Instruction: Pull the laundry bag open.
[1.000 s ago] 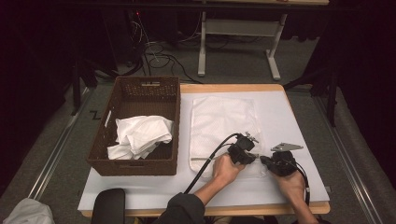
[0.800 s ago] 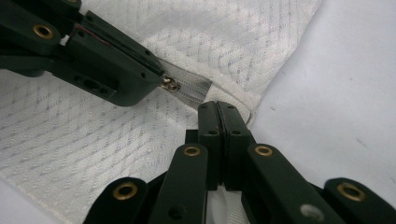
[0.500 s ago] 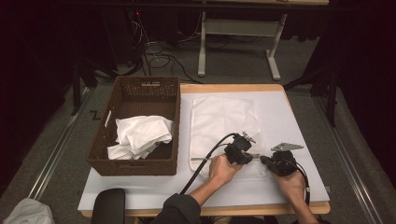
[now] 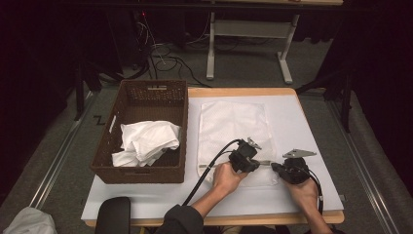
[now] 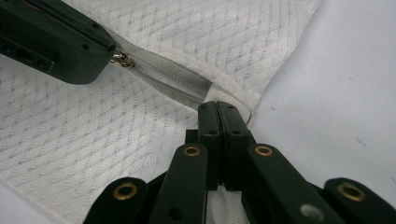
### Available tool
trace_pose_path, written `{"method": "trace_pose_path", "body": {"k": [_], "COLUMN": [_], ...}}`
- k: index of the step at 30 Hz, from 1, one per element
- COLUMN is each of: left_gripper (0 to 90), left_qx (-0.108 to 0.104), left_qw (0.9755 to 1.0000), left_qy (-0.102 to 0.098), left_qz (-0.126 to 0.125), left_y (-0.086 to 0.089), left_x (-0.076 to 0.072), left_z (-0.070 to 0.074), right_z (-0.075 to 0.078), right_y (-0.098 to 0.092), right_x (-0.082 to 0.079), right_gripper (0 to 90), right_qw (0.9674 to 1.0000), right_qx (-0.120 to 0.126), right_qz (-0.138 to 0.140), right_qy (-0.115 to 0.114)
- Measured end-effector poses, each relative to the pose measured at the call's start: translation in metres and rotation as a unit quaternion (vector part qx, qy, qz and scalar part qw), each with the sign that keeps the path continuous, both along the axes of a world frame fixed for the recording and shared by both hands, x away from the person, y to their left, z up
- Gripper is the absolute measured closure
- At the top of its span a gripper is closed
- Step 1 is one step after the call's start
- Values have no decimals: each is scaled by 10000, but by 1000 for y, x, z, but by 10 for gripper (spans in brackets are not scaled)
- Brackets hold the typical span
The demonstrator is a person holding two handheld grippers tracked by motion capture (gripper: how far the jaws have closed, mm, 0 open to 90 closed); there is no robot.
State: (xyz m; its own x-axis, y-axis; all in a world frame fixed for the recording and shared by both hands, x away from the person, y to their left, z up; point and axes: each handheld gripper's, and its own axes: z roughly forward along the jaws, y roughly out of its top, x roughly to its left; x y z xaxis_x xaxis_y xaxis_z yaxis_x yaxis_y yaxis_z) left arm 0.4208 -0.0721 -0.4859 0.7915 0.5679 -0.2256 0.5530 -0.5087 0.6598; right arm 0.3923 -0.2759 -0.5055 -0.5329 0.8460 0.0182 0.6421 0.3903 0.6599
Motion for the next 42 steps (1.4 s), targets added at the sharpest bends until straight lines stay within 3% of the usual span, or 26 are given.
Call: {"method": "trace_pose_path", "body": {"k": [42], "left_gripper": [857], "left_qx": [-88], "left_qw": [9997], "left_qy": [-127], "left_qz": [170], "left_y": [43], "left_x": [-14], "left_z": [10], "right_z": [0], "right_y": [-1], "right_x": [1], "right_gripper": [898], "right_qw": [10000], "right_qx": [70], "right_qz": [-17], "right_qy": [43]}}
